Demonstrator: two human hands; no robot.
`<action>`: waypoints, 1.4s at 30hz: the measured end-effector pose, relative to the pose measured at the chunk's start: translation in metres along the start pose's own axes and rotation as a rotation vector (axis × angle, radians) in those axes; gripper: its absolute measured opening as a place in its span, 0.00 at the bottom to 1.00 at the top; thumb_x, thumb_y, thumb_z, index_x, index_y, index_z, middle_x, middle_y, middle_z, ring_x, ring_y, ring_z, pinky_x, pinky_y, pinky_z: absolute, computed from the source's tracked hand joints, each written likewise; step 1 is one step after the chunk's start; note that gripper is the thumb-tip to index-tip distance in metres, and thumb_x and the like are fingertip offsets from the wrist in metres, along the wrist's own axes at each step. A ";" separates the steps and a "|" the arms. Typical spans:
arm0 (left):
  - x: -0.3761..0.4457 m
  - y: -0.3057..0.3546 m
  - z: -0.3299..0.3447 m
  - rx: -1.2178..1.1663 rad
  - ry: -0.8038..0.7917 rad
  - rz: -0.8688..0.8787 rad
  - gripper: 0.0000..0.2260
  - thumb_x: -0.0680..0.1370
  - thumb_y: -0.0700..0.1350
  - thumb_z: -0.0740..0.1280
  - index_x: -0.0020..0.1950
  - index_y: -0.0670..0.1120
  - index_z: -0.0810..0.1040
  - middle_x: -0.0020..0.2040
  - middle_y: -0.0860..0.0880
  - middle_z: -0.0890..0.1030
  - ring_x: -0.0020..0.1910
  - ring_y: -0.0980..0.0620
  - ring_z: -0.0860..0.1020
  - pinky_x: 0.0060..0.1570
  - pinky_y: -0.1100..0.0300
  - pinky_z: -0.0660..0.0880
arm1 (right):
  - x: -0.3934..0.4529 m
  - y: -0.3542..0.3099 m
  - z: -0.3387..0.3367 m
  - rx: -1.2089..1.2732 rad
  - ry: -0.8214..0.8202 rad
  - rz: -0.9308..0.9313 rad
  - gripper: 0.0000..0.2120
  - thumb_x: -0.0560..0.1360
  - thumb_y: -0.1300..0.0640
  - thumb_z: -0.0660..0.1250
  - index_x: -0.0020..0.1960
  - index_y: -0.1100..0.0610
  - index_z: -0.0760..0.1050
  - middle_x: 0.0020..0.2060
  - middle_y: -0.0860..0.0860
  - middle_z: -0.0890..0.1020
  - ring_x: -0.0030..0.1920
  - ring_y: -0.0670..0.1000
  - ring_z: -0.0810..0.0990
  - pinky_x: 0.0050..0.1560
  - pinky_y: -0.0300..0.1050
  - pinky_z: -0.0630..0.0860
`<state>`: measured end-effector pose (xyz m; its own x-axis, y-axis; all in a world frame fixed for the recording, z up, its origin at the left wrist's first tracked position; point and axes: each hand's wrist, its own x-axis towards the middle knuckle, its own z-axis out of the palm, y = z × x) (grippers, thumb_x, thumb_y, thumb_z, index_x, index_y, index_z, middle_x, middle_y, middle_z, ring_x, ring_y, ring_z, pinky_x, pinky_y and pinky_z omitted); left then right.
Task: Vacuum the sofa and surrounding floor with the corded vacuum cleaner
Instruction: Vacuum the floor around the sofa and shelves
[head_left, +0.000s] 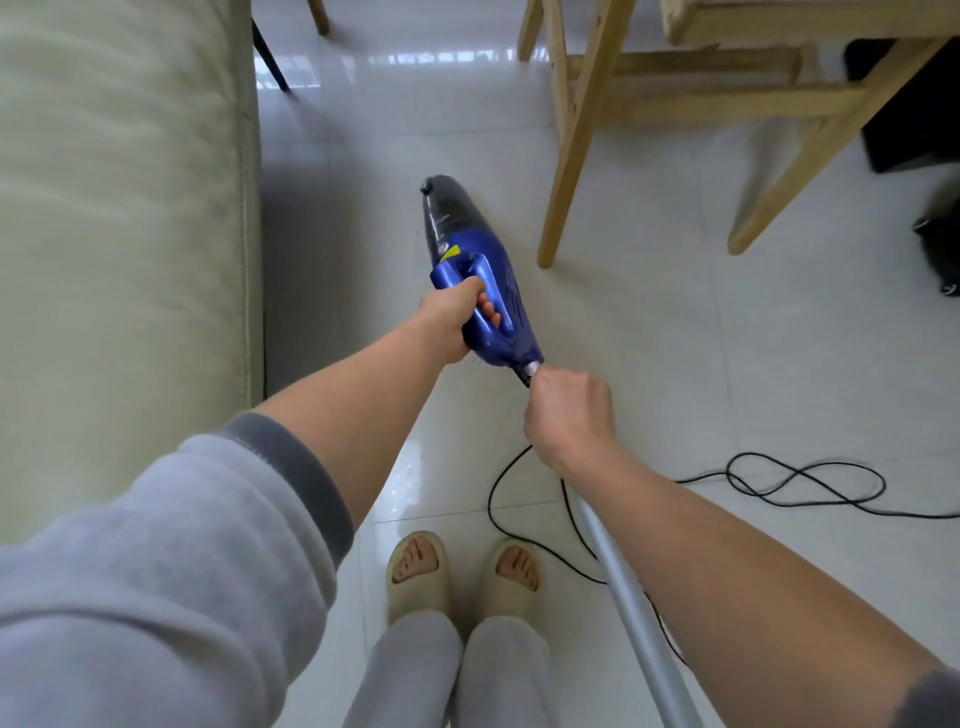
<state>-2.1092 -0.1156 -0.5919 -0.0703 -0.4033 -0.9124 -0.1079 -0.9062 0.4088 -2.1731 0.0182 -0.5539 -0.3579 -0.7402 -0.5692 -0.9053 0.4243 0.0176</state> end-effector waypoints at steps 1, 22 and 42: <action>0.000 0.003 0.004 0.014 -0.027 0.003 0.14 0.79 0.39 0.61 0.33 0.43 0.68 0.19 0.51 0.70 0.20 0.54 0.72 0.25 0.65 0.72 | 0.001 0.001 -0.001 0.012 0.003 0.016 0.12 0.77 0.62 0.61 0.60 0.56 0.71 0.52 0.53 0.81 0.53 0.56 0.80 0.42 0.43 0.66; 0.014 0.012 0.104 0.178 0.025 0.058 0.08 0.79 0.37 0.60 0.40 0.42 0.71 0.33 0.48 0.73 0.30 0.53 0.73 0.33 0.61 0.74 | 0.049 0.086 -0.001 0.155 0.008 0.061 0.12 0.77 0.63 0.61 0.60 0.57 0.73 0.50 0.54 0.81 0.51 0.56 0.79 0.42 0.43 0.66; 0.002 0.006 0.030 -0.277 0.197 -0.008 0.09 0.80 0.36 0.56 0.39 0.42 0.68 0.33 0.48 0.71 0.32 0.52 0.72 0.42 0.58 0.75 | 0.081 0.057 -0.038 -0.306 0.029 -0.446 0.14 0.75 0.65 0.62 0.59 0.54 0.73 0.48 0.49 0.81 0.49 0.53 0.81 0.39 0.41 0.67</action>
<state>-2.1399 -0.1182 -0.5910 0.1254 -0.3886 -0.9128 0.1675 -0.8986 0.4055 -2.2628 -0.0370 -0.5677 0.0742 -0.8294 -0.5537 -0.9945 -0.1026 0.0205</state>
